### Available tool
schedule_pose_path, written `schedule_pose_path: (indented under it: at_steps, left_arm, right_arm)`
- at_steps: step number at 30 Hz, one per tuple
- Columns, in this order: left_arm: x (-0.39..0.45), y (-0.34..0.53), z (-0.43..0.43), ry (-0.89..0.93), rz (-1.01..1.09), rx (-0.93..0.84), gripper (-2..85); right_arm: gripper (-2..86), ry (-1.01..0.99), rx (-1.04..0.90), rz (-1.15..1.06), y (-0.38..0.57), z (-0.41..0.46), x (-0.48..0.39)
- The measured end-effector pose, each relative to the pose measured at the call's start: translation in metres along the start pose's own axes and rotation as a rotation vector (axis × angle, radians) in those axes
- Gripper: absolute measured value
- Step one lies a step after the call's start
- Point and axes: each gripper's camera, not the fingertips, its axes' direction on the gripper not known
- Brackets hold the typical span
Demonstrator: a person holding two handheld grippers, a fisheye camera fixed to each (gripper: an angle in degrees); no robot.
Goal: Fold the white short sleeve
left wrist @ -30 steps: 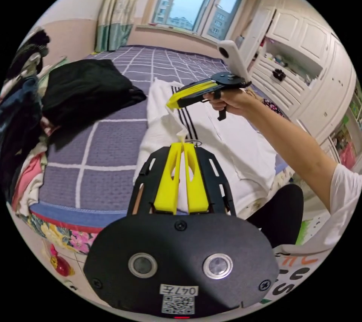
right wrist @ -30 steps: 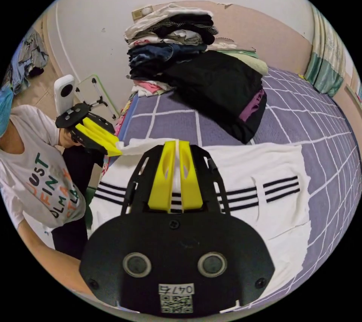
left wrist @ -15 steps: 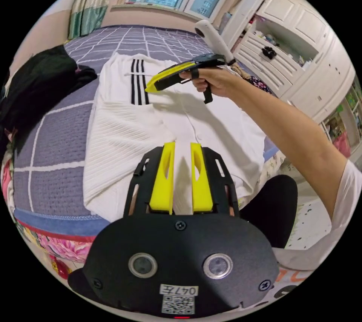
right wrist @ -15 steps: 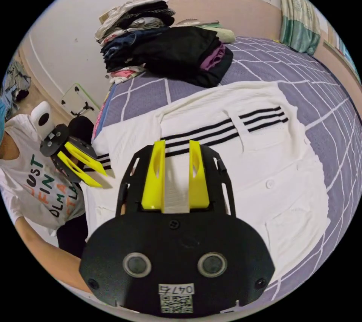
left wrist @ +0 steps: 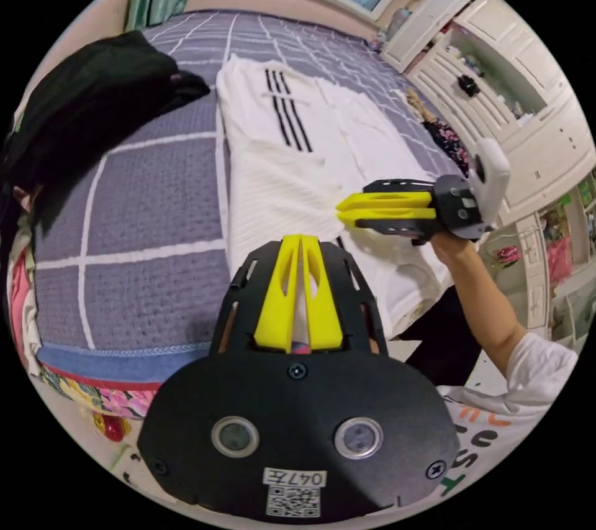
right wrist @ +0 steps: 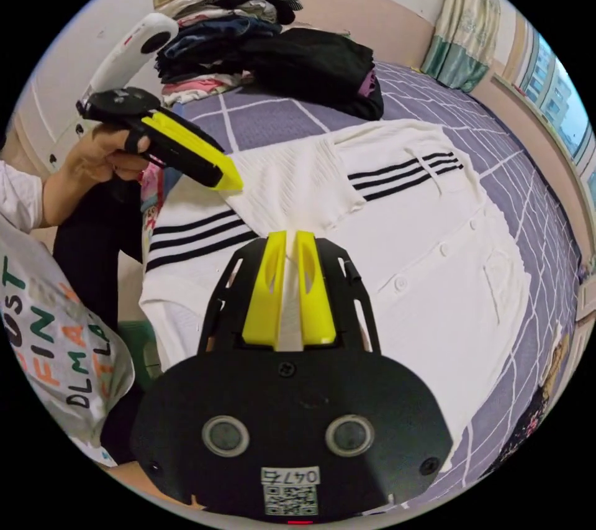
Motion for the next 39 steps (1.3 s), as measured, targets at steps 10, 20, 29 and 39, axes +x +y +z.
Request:
schedule_pose_path:
  at_steps: [10,20,29,39]
  left_arm:
    - [0.093,-0.009,0.001,-0.247,0.217,0.158,-0.7]
    - [0.365,-0.168,0.163,0.032,0.777,-0.182,0.1]
    - [0.498,-0.223,0.345,-0.1,0.843,-0.395,5.2]
    - [0.49,-0.228,0.366,-0.05,0.823,-0.37,-0.4]
  right_arm:
    - [0.7,0.181,0.369,0.305,0.124,-0.143,-0.011]
    - [3.6,0.683,0.259,0.837,0.332,-0.226,0.022]
    - [7.3,0.564,0.413,1.094,0.414,-0.234,0.06]
    - [4.3,0.407,0.407,1.233,0.455,-0.221,0.075]
